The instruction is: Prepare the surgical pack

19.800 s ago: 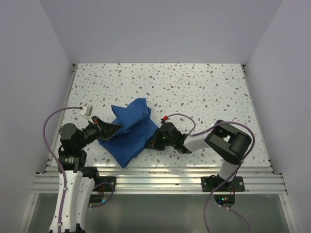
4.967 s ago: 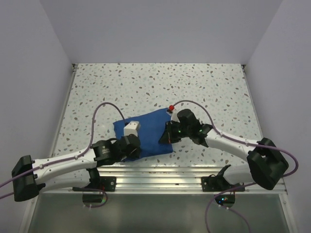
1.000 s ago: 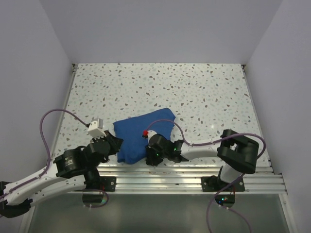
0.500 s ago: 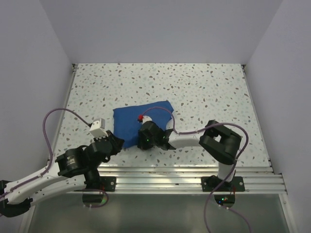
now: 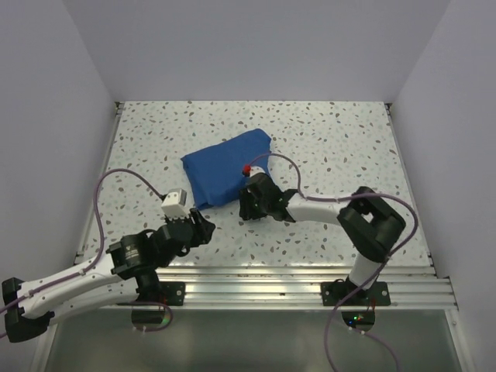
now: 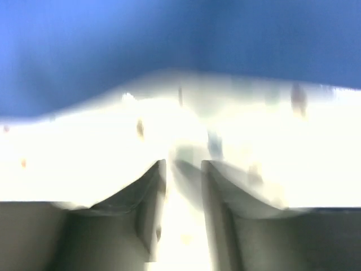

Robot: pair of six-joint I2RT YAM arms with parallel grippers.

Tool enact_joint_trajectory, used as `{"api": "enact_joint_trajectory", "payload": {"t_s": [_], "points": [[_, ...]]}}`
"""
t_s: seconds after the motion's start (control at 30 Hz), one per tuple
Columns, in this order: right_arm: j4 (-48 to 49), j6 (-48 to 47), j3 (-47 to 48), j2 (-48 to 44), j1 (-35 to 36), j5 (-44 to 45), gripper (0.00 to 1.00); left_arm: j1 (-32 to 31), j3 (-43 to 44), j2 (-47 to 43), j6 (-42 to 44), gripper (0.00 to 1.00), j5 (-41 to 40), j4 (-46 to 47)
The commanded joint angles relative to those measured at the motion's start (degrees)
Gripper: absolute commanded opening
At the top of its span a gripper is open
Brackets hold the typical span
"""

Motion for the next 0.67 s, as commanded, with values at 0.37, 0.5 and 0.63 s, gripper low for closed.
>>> {"api": "enact_joint_trajectory", "payload": {"t_s": [0.37, 0.5, 0.63], "points": [[-6.1, 6.7, -28.3, -37.4, 0.5, 4.2, 0.99, 0.1, -6.7, 5.8, 5.0, 0.87, 7.7, 17.9], [-6.7, 8.0, -31.1, -39.8, 0.5, 6.0, 0.99, 0.1, -7.8, 6.1, 4.5, 0.89, 8.5, 20.8], [4.3, 7.8, -37.6, -46.7, -0.7, -0.4, 0.99, 0.1, -8.9, 4.3, 7.7, 0.9, 12.0, 26.6]]}}
